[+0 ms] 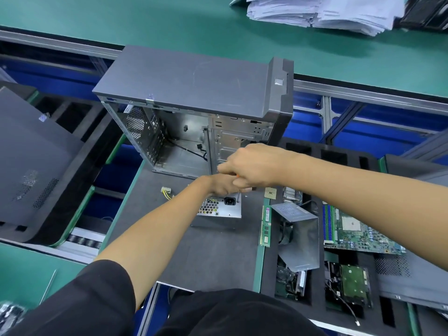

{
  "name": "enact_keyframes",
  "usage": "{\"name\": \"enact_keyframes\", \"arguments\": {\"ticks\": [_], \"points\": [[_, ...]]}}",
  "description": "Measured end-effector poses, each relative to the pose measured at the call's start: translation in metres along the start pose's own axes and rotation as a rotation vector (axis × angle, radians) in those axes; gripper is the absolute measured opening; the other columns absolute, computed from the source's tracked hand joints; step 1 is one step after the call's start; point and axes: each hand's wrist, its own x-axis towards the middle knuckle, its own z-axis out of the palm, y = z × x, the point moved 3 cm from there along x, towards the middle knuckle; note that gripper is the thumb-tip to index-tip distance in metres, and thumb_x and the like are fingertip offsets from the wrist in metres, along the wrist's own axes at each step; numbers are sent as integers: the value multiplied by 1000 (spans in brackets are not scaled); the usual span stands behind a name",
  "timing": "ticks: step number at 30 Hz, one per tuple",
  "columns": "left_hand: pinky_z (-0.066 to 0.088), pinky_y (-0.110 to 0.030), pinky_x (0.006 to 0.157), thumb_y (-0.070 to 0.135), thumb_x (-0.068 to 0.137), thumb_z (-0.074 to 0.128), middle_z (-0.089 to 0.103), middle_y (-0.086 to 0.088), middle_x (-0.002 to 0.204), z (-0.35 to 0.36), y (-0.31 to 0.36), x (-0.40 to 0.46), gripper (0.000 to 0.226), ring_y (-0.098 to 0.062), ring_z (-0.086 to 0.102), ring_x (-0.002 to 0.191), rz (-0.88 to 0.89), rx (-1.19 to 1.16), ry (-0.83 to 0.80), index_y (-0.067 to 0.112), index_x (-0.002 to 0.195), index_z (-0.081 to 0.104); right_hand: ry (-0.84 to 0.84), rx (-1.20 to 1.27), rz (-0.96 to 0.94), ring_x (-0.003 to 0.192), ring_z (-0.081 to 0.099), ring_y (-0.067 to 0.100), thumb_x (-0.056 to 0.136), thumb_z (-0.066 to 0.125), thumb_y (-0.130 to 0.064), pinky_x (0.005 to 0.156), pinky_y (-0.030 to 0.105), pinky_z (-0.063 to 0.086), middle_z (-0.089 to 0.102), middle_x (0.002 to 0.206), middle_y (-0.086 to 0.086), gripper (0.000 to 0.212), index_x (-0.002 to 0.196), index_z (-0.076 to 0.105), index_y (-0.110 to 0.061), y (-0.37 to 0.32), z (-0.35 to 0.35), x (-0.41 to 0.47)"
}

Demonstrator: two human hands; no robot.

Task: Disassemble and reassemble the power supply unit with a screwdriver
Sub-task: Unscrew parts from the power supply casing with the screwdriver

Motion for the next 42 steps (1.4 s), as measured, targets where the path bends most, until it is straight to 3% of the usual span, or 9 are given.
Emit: {"name": "enact_keyframes", "arguments": {"ticks": [3,7,12,18,21,24,27,34,42], "points": [[41,-15,81,22,107,47,52,-1,122,2,-2,3,34,-14,43,108,-34,16,-7,9,137,54,-28,-6,42,54,46,23,88,54,-23,48,34,26,46,64,0,23,94,32,-25,0,1,-2],[45,-29,85,23,99,62,53,6,86,-2,-22,9,22,-20,46,100,-178,-56,95,24,81,49,-105,-4,-9,60,44,15,88,57,-22,53,36,34,46,91,2,30,107,34,-27,-3,-2,-1],[38,-30,94,36,103,56,46,7,95,0,-28,14,24,-15,37,103,-122,55,59,23,85,46,-95,-66,-106,69,50,22,90,55,-16,54,34,33,47,92,0,19,104,45,-24,-5,-1,2],[41,-18,92,50,105,44,40,0,151,-1,-16,11,58,-21,41,134,-19,70,-66,24,156,33,-73,-49,-79,70,46,21,89,52,-22,53,31,30,46,90,-5,19,93,35,-30,2,-5,-3],[43,-10,70,35,107,48,63,-8,126,-8,-19,14,24,-31,54,122,6,84,19,23,123,62,-51,21,-62,71,43,20,87,52,-21,55,32,29,41,86,-9,23,90,32,-32,5,-8,-9],[37,-29,74,39,108,45,47,5,83,-12,-22,11,28,-22,47,85,77,139,-33,28,83,45,-36,56,-45,75,46,20,86,51,-20,59,33,33,46,91,-7,17,91,37,-28,7,-12,-12],[39,-36,82,39,106,47,50,-7,93,-14,-30,5,27,-20,43,88,93,13,-69,13,108,56,-41,89,-33,84,54,22,87,50,-20,61,35,40,51,94,-5,11,95,43,-25,8,-13,-14],[44,-28,109,26,94,73,62,8,135,-17,-37,-23,30,-4,55,125,351,-59,-112,40,120,65,-11,94,-12,84,47,17,87,55,-19,63,36,39,45,90,-8,17,93,40,-25,11,-16,-15],[47,-51,102,24,90,77,62,18,100,-11,-39,-24,15,-17,54,129,420,-19,178,36,82,76,46,101,-6,79,44,15,85,56,-20,52,27,25,43,87,-12,22,88,37,-29,10,-18,-9]]}}
